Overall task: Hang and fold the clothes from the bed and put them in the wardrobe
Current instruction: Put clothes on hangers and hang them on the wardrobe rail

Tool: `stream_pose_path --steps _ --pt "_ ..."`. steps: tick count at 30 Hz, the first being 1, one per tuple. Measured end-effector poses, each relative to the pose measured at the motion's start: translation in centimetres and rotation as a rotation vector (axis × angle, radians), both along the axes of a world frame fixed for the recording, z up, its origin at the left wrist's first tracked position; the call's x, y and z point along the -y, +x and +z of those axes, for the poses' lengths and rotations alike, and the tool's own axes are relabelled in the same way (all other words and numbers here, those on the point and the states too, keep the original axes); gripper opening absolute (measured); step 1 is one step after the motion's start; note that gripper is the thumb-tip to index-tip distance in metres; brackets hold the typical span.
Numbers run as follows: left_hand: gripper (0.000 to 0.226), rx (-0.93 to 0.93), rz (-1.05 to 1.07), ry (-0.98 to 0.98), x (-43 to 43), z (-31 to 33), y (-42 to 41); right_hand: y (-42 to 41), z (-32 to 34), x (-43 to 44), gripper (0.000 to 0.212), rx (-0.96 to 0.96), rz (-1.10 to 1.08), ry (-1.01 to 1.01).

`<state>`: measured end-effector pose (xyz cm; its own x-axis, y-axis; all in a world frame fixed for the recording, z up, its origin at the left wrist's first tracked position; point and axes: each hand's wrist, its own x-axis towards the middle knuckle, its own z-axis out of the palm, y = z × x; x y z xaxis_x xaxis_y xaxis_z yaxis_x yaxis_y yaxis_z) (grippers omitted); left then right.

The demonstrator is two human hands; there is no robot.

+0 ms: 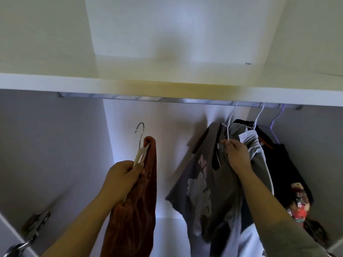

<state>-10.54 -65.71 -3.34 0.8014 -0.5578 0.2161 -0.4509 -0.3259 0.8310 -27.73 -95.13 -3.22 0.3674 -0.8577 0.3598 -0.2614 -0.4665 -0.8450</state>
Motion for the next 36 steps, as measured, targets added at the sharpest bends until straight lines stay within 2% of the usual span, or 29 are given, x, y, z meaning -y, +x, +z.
stream_pose_path --steps 8,13,15,18,20,23,25,28,31,36 --pt "0.042 -0.025 -0.052 0.014 3.0 0.2 -0.7 -3.2 0.2 2.8 0.030 -0.049 -0.057 0.056" --pt "0.041 -0.033 -0.081 -0.001 4.1 0.0 -1.2 -4.0 1.2 2.9 0.028 -0.260 -0.123 0.003" --pt "0.041 -0.033 -0.107 -0.007 4.2 -0.3 -1.6 -4.1 1.6 2.0 0.023 -0.344 -0.198 -0.084" --pt "0.042 -0.026 -0.138 -0.011 4.5 -0.4 -1.9 -4.1 2.1 -0.7 0.030 -0.299 -0.288 -0.295" --pt "0.044 -0.005 -0.151 0.004 4.6 -0.3 -1.9 -3.7 2.5 -2.7 0.028 -0.234 -0.128 -0.351" --pt "0.043 0.022 -0.211 0.025 4.4 0.0 -1.9 -2.3 2.6 -5.9 0.022 -0.135 0.312 -0.078" --pt "0.041 0.051 -0.292 0.070 4.0 0.0 -2.0 -1.3 2.1 -7.4 0.028 -0.222 0.470 -0.096" --pt "0.039 0.101 -0.414 0.148 3.2 0.2 -1.9 -0.3 0.9 -8.5 0.041 -0.345 0.546 -0.271" --pt "0.036 0.164 -0.512 0.240 2.2 0.8 -1.4 0.0 0.1 -9.1 0.048 -0.359 0.591 -0.264" --pt "0.039 0.220 -0.581 0.308 0.1 2.2 0.0 0.8 -0.3 -10.2 0.039 -0.440 0.631 -0.282"
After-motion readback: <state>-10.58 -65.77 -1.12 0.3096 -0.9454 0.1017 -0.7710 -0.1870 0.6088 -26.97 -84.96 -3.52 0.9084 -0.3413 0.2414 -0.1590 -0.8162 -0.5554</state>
